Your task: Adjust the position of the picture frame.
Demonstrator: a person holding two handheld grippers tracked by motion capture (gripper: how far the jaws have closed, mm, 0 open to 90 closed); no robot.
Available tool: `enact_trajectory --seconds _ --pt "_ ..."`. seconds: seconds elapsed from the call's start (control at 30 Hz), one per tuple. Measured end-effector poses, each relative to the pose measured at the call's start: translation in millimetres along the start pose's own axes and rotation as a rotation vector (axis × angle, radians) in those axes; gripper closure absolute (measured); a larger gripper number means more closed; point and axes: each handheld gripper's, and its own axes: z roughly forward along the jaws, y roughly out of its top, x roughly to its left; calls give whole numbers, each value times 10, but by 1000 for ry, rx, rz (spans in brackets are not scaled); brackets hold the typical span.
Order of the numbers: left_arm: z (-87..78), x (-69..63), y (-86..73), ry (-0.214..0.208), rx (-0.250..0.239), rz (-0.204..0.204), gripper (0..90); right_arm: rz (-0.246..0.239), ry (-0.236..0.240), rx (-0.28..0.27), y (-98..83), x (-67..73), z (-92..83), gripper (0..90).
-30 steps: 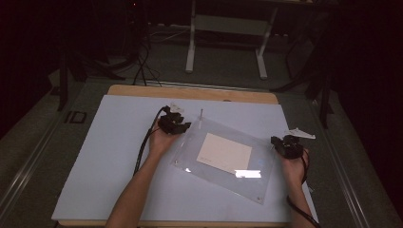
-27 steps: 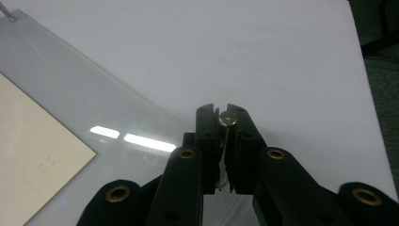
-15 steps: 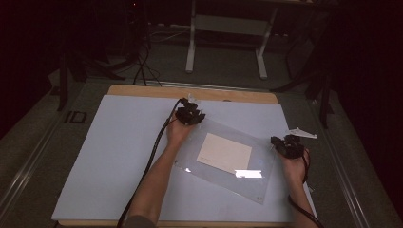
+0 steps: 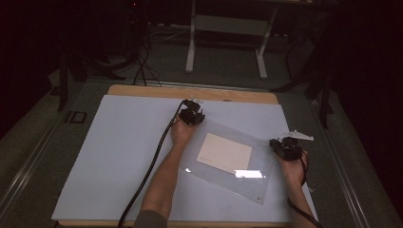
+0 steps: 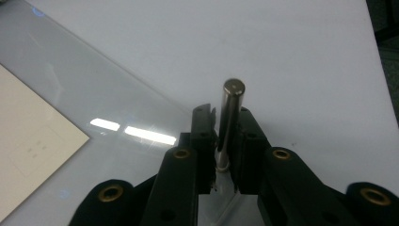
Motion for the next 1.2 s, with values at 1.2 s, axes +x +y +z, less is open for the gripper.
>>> enact_trajectory --seconds 1.2 --pt "-1290 479 -664 98 31 -45 833 -42 174 43 594 718 238 817"
